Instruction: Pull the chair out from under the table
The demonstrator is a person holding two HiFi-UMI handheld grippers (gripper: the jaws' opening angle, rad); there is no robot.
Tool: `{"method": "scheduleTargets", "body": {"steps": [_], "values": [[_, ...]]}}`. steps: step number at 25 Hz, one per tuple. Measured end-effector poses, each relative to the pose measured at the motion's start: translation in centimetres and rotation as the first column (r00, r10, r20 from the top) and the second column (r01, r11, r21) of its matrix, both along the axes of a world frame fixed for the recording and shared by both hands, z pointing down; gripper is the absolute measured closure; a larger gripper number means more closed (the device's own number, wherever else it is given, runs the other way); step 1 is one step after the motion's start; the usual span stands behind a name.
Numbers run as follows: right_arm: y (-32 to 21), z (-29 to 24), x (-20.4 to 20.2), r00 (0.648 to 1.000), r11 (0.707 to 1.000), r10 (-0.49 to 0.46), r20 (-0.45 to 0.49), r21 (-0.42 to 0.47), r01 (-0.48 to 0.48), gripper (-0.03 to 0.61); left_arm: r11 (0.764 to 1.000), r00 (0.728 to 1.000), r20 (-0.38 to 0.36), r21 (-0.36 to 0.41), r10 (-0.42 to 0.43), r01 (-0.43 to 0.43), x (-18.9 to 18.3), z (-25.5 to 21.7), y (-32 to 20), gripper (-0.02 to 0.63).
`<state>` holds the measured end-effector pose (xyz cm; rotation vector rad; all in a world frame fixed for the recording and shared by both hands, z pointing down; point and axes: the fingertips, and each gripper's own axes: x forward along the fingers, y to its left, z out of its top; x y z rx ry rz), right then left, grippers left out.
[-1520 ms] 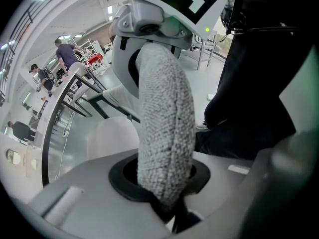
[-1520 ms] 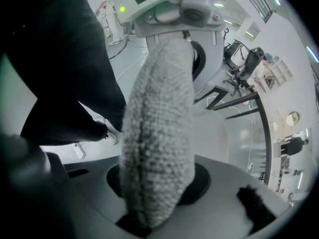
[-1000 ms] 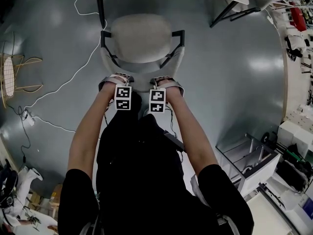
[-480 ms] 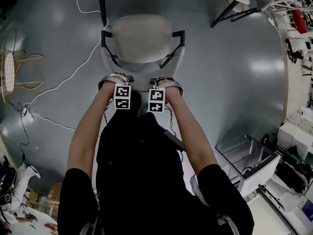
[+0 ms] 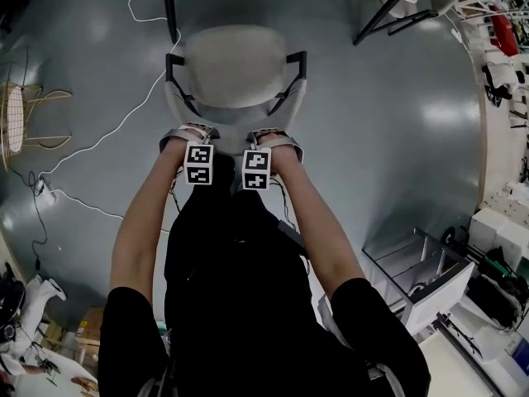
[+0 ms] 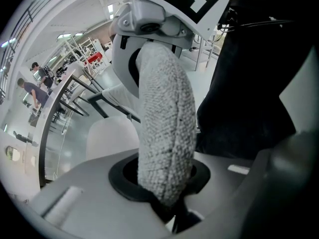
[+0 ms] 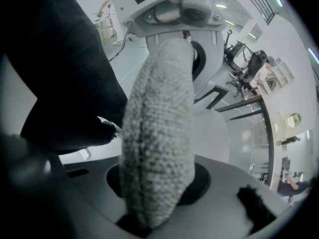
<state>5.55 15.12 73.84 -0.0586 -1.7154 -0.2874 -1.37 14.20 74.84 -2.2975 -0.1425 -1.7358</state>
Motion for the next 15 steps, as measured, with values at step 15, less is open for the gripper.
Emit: {"method": "scheduleTargets", "body": {"steps": [15], "values": [[1.07,-0.11,0.3,1.0,1.0,-0.002,-0.005,-0.002,0.002,0.477,1.0,1.0,0.009,-0.001,-0.009,0.009,0.14,-0.06,1.09,0.532]]}}
